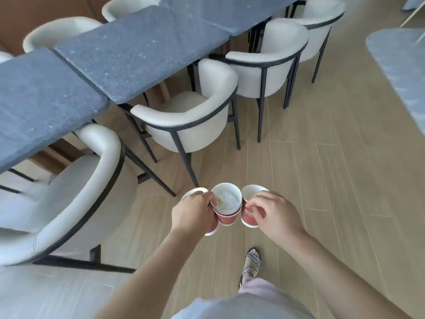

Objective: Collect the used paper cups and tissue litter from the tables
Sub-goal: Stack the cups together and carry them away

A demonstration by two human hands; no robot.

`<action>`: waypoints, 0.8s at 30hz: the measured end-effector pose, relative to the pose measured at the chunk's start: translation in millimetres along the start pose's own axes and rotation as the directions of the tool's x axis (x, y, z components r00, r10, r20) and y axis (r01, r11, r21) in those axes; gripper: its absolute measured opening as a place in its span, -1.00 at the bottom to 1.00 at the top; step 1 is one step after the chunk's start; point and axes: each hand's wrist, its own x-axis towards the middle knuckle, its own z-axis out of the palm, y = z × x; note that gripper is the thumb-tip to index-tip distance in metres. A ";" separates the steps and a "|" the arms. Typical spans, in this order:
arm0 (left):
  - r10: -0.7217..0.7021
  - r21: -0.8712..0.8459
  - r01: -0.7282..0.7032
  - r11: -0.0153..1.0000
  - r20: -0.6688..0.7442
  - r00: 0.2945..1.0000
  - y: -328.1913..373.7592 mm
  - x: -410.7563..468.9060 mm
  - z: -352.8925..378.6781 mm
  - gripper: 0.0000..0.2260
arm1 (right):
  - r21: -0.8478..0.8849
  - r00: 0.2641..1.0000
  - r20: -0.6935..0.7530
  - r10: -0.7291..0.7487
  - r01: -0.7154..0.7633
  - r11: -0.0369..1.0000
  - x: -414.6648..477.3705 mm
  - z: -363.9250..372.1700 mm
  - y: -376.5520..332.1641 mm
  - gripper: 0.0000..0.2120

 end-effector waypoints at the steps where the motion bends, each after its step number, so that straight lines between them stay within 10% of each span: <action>1: 0.010 0.001 -0.010 1.000 0.001 1.000 16.1 19.5 -0.1 -0.76 | 0.001 1.000 -0.001 0.006 -0.006 1.000 15.4 -10.5 13.4 -0.84; 24: 0.112 -0.071 -0.110 0.991 0.031 0.993 232.8 439.5 3.7 -0.73 | 0.017 0.975 -0.218 0.045 -0.043 0.999 379.9 -136.8 231.7 -0.80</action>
